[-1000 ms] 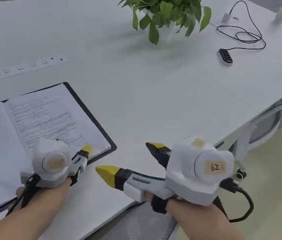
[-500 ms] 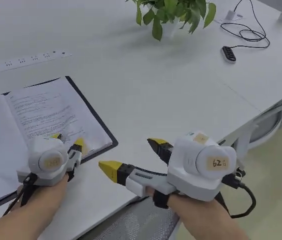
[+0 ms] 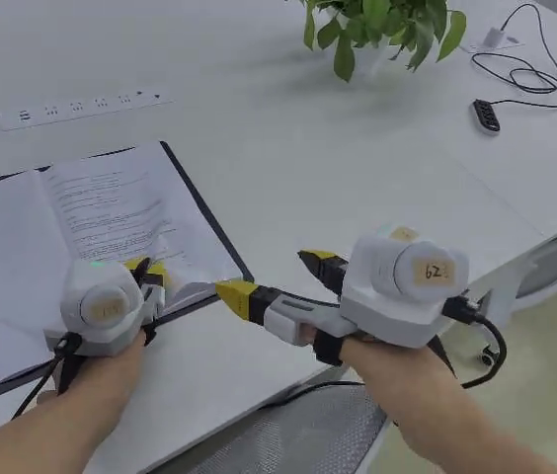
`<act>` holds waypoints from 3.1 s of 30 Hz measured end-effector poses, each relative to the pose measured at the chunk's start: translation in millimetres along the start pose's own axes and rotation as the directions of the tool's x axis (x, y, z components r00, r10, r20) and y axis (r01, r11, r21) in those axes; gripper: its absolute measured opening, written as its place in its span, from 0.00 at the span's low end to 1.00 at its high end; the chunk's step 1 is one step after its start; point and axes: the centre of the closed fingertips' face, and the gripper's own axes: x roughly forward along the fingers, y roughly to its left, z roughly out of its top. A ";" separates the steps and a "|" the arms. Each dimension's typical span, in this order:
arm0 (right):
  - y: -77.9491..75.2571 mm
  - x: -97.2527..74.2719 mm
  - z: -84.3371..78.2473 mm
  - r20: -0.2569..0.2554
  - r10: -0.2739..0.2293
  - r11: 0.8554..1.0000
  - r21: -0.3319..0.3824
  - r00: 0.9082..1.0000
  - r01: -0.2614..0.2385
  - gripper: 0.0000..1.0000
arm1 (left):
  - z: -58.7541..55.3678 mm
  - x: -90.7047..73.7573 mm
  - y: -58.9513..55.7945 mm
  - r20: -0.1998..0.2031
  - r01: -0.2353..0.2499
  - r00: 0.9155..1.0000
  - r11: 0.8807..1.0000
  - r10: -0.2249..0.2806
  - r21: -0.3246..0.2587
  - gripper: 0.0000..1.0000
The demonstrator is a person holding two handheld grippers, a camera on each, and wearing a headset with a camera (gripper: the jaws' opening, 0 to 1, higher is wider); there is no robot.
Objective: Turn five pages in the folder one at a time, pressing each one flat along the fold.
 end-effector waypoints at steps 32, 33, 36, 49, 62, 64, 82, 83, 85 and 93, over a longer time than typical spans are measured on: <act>-12.6 106.6 -55.7 -0.209 0.109 0.983 0.169 0.972 -0.074 0.45 | -0.9 1.3 -0.7 0.005 0.009 1.000 1.000 -0.009 0.019 0.02; -13.5 106.7 -55.9 -0.208 0.105 0.983 0.170 0.973 -0.070 0.44 | -0.9 1.3 -0.7 0.006 0.009 1.000 1.000 -0.009 0.021 0.02; -16.0 108.7 -55.7 -0.203 0.099 0.979 0.197 0.974 -0.058 0.40 | -1.0 1.2 -0.8 0.007 0.008 1.000 1.000 -0.008 0.025 0.02; -28.6 104.9 -56.2 -0.162 0.108 0.890 0.455 0.981 -0.023 0.24 | -1.1 0.8 -0.9 0.011 0.008 1.000 1.000 -0.008 0.030 0.02; -30.8 100.3 -66.8 -0.167 0.111 0.834 0.551 0.980 0.000 0.04 | -0.8 0.9 -1.6 0.007 0.005 1.000 1.000 -0.005 0.007 0.03; -32.6 100.2 -68.4 -0.167 0.102 0.835 0.550 0.981 0.007 0.01 | -0.8 0.5 -2.3 0.006 0.002 1.000 1.000 -0.002 0.001 0.04; -24.4 86.2 -31.5 -0.068 0.075 0.867 0.497 0.995 -0.031 0.00 | -0.9 -31.2 -1.7 -0.088 0.023 0.996 0.999 -0.027 -0.048 0.23; -22.7 85.7 -29.1 -0.060 0.074 0.869 0.494 0.995 -0.035 0.00 | -1.1 -35.0 0.3 -0.098 0.021 0.995 0.999 -0.025 -0.046 0.24; -16.5 84.0 -23.1 -0.040 0.081 0.872 0.487 0.996 -0.051 0.00 | -1.6 -44.9 7.0 -0.123 0.011 0.992 0.999 -0.014 -0.031 0.26; 10.9 75.8 -2.3 0.024 0.119 0.872 0.475 0.993 -0.116 0.00 | 10.0 -89.4 32.8 -0.127 -0.034 0.991 0.999 0.034 -0.003 0.35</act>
